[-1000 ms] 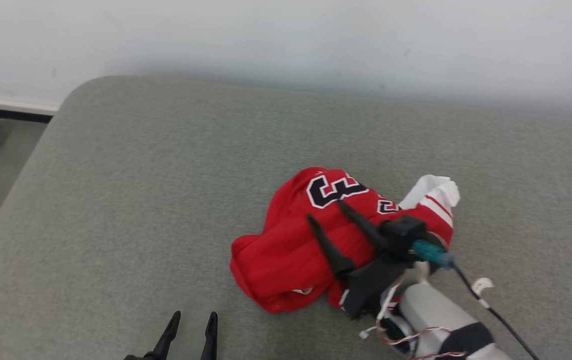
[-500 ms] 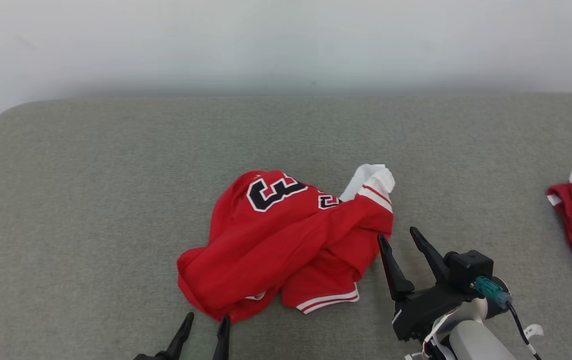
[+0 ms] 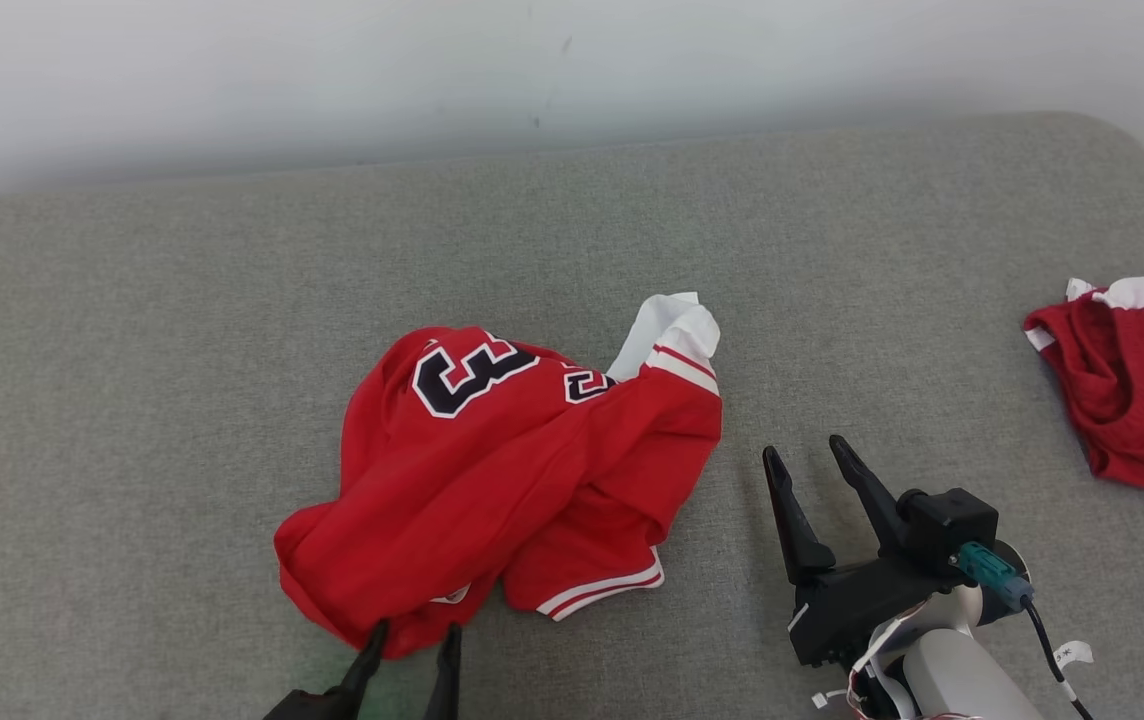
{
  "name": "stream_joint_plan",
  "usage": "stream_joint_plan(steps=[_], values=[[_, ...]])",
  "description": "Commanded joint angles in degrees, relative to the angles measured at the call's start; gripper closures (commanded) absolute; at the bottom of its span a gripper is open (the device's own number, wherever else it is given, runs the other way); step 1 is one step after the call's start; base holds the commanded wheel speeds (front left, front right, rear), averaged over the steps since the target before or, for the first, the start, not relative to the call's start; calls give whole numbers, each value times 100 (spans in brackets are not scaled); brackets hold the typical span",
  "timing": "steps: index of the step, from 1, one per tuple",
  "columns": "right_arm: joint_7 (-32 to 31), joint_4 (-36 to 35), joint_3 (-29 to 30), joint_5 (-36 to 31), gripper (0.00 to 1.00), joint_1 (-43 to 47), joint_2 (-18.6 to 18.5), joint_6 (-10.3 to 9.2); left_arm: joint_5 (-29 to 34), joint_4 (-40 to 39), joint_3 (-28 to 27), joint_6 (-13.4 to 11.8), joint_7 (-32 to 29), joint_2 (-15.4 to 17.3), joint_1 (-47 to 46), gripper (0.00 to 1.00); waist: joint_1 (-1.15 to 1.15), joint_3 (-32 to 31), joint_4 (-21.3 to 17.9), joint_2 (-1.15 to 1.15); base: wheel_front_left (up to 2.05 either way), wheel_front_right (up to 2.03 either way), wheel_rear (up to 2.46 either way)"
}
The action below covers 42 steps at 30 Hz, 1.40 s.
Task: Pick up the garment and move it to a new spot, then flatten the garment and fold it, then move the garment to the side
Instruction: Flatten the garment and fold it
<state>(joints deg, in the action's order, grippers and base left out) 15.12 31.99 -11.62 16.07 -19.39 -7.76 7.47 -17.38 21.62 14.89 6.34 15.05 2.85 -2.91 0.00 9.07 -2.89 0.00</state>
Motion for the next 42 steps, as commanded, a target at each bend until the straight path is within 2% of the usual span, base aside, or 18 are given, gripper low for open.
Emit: stream_joint_plan(steps=[1, 5, 9, 10, 11, 12, 13, 15, 21, 24, 30, 35, 42], values=[[-1, -25, 13, -52, 0, -15, 40, 3, 48, 102, -63, -139, 18, 10, -91, 0, 0, 72, -70, 0, 0, 0, 0], [-1, -17, 67, -69, 0, -36, 33, 3, 73, 272, -79, -305, 18, 7, -105, 0, 0, 110, -83, 0, 0, 0, 0], [-1, -6, 109, -77, 0, -27, 38, 3, 36, 387, -81, -328, 17, 9, -99, 0, 0, 119, -70, 0, 0, 0, 0], [-1, -6, 117, -75, 0, -26, 46, 3, 22, 430, -79, -335, 17, 9, -107, 13, 0, 123, -65, 0, 0, 0, 0], [-2, -6, 126, -78, 0, -25, 55, 3, 5, 469, -83, -357, 16, 9, -118, 50, 0, 126, -57, 0, 0, 0, 0], [-2, -7, 131, -85, 0, -27, 66, 3, -12, 487, -86, -367, 15, 9, -137, 59, 0, 131, -50, 0, 0, 0, 0], [-2, -10, 135, -91, 0, -31, 76, 3, -28, 495, -85, -371, 14, 9, -151, 83, 0, 137, -42, 0, 0, 0, 0], [-2, -16, 130, -95, 0, -42, 91, 3, -37, 530, -82, -368, 14, 3, -162, 100, 0, 143, -28, 0, 0, 0, 0], [-1, -17, 148, -65, 0, -59, 114, 3, 126, 458, -114, -356, 15, 6, -215, 100, 0, 97, 41, 0, 0, 0, 0], [-2, -45, 218, -31, 0, -26, 133, 3, 387, -21, -227, -350, 18, 7, -207, 100, 0, 22, 116, 0, 0, 0, 0], [-2, -92, 360, 60, 0, 97, 284, 3, 1146, -1287, -512, -58, 18, 19, -355, 100, 0, -263, 352, 0, 0, 0, 0], [-2, -105, 396, 120, 0, 142, 398, 3, 1353, -1798, -588, 78, 18, 156, -554, 100, 0, -477, 480, 0, 0, 0, 0], [-1, -57, 495, 174, 0, 231, 471, 3, 1250, -2149, -636, 105, 18, 528, -448, 100, 0, -649, 684, 0, 0, 0, 0]])
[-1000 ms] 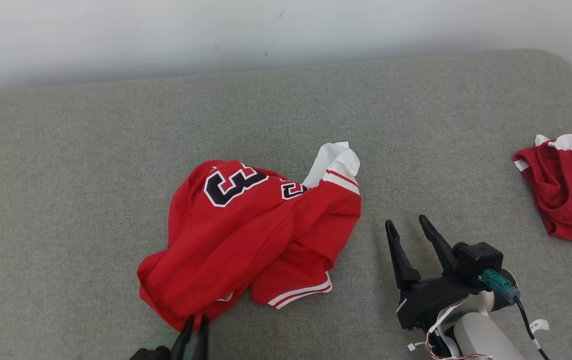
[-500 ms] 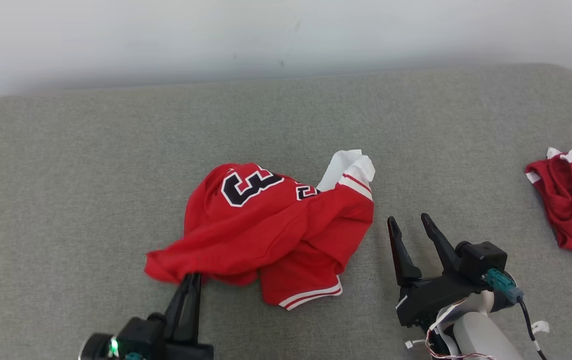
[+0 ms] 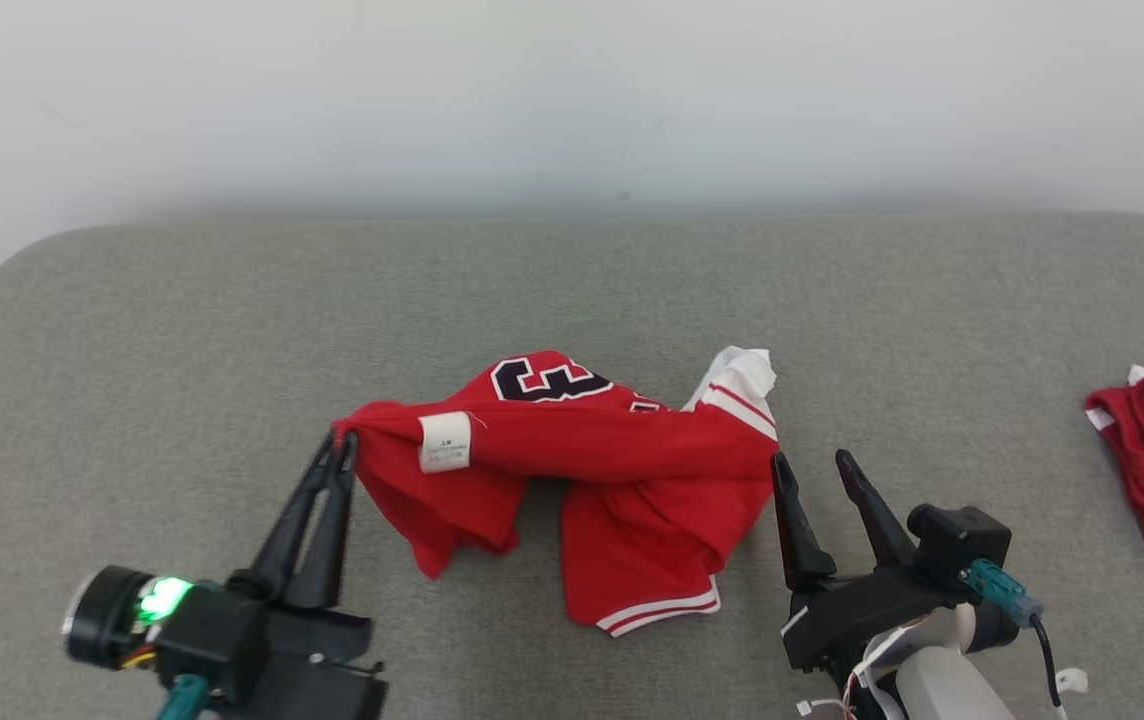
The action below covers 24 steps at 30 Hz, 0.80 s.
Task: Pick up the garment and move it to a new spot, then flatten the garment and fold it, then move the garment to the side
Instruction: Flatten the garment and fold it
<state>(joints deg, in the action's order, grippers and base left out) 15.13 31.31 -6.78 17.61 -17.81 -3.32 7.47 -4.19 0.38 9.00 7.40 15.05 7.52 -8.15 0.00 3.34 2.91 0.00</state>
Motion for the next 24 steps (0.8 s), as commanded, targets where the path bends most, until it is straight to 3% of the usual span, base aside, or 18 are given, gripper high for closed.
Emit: stream_joint_plan(steps=[1, 6, 7, 8, 9, 14, 24], values=[[-2, 9, 36, 27, 0, 99, 30, 3, -57, -26, -92, -5, 18, 145, 126, 100, 0, -84, 133, 0, 0, 0, 0], [-3, 12, 79, 49, 0, 156, 42, 3, -13, 215, -463, -1, 18, 451, 303, 97, 0, -36, 211, 0, 0, 0, 0], [-3, 10, 85, 47, 0, 157, 44, 3, -13, 312, -531, -1, 18, 477, 318, 64, 0, -20, 216, 0, 0, 0, 0], [-3, 19, 76, 42, 0, 151, 45, 3, 22, 428, -584, -1, 18, 490, 354, 21, 0, 1, 217, 0, 0, 0, 0], [-3, 26, 73, 39, 0, 138, 45, 3, 30, 537, -632, -1, 18, 480, 354, 0, 0, 16, 218, 0, 0, 0, 0], [-3, 31, 40, 19, 0, 72, 47, 3, 69, 1080, -730, -16, 18, 378, 379, 0, 0, 86, 193, 0, 0, 0, 0], [-3, 168, 22, 10, 0, -229, -42, 3, -23, 1516, -925, -208, 18, -283, 702, 0, 0, 317, 281, 0, 0, 0, 0]])
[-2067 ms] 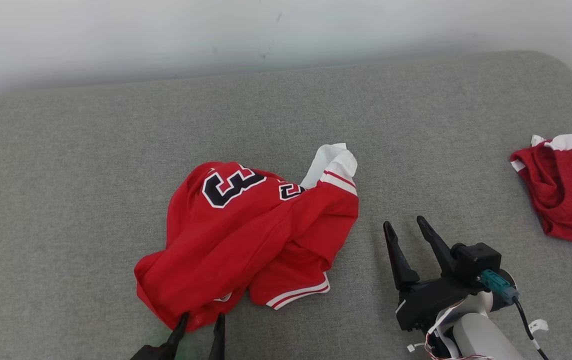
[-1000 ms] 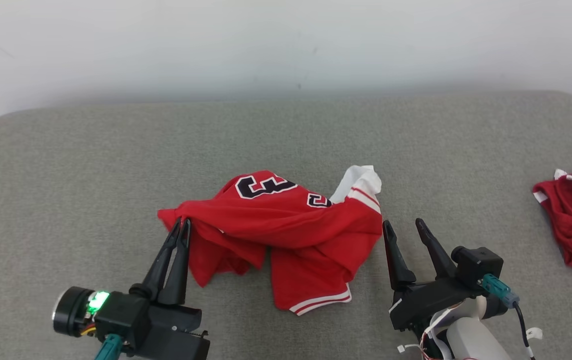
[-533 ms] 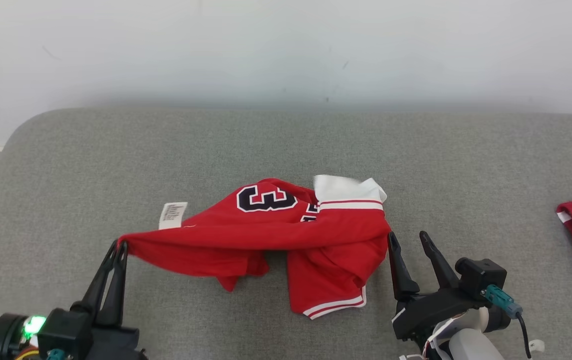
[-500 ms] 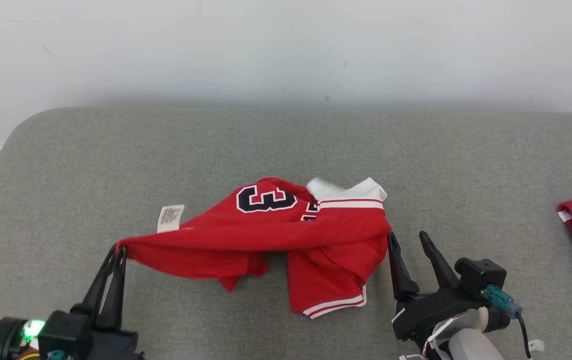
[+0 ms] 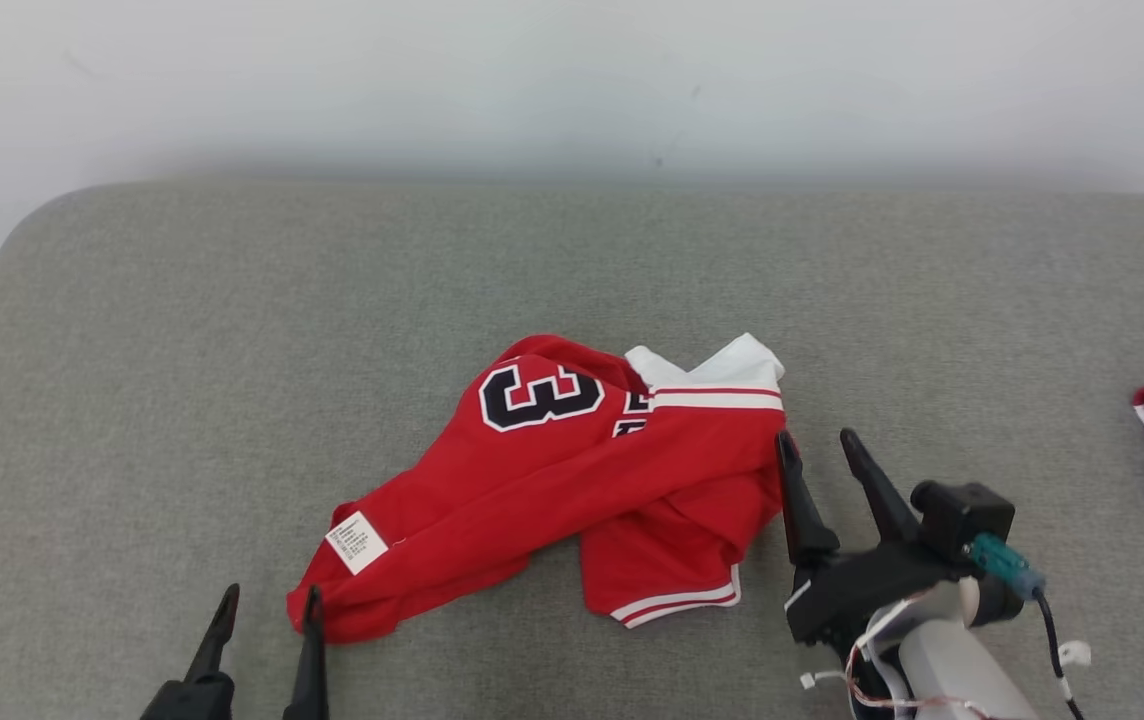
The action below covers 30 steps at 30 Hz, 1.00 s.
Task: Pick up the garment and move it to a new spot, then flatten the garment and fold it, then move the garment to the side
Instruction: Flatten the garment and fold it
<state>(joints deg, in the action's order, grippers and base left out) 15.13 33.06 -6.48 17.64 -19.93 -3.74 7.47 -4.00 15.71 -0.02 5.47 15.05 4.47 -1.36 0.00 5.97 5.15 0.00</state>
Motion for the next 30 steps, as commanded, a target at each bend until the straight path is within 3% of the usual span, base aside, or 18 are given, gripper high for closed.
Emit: stream_joint_plan(steps=[1, 8, 14, 15, 16, 17, 18, 19, 30], values=[[-2, 34, -28, 25, 0, -95, -23, 3, -55, -40, -5, -7, 18, -25, 21, 0, 0, 92, 98, 0, 0, 0, 0], [-2, 703, -121, 143, 0, -787, -266, 3, -84, -135, 332, 91, 18, -150, -191, 0, 0, 364, 485, 0, 0, 0, 0], [-13, 1785, -115, 293, 0, -1355, -416, 3, -212, -258, 561, 91, 18, -159, -316, 0, 0, 523, 764, 0, 0, 0, 0], [-45, 1954, -151, 335, 4, -1435, -416, 3, -251, -295, 585, 72, 18, -159, -336, 0, 0, 546, 812, 0, 0, 0, 0], [-42, 2084, -173, 417, 28, -1507, -405, 3, -272, -314, 613, 64, 18, -159, -346, 0, 0, 558, 854, 0, 0, 0, 0], [-36, 2167, -212, 446, 63, -1578, -421, 3, -292, -329, 640, 61, 18, -160, -338, 0, 0, 568, 892, 0, 0, 0, 0], [-24, 2189, -270, 454, 90, -1652, -462, 3, -316, -338, 664, 57, 18, -159, -333, 0, 0, 578, 930, 0, 0, 0, 0], [-9, 2183, -312, 503, 100, -1710, -488, 3, -335, -356, 677, 50, 18, -159, -329, 0, 0, 583, 955, 0, 0, 0, 0], [6, 706, -368, -70, 100, -2630, -873, 3, -506, -287, 1083, -9, 18, -161, -362, 0, 0, 597, 1362, 0, 0, 0, 0]])
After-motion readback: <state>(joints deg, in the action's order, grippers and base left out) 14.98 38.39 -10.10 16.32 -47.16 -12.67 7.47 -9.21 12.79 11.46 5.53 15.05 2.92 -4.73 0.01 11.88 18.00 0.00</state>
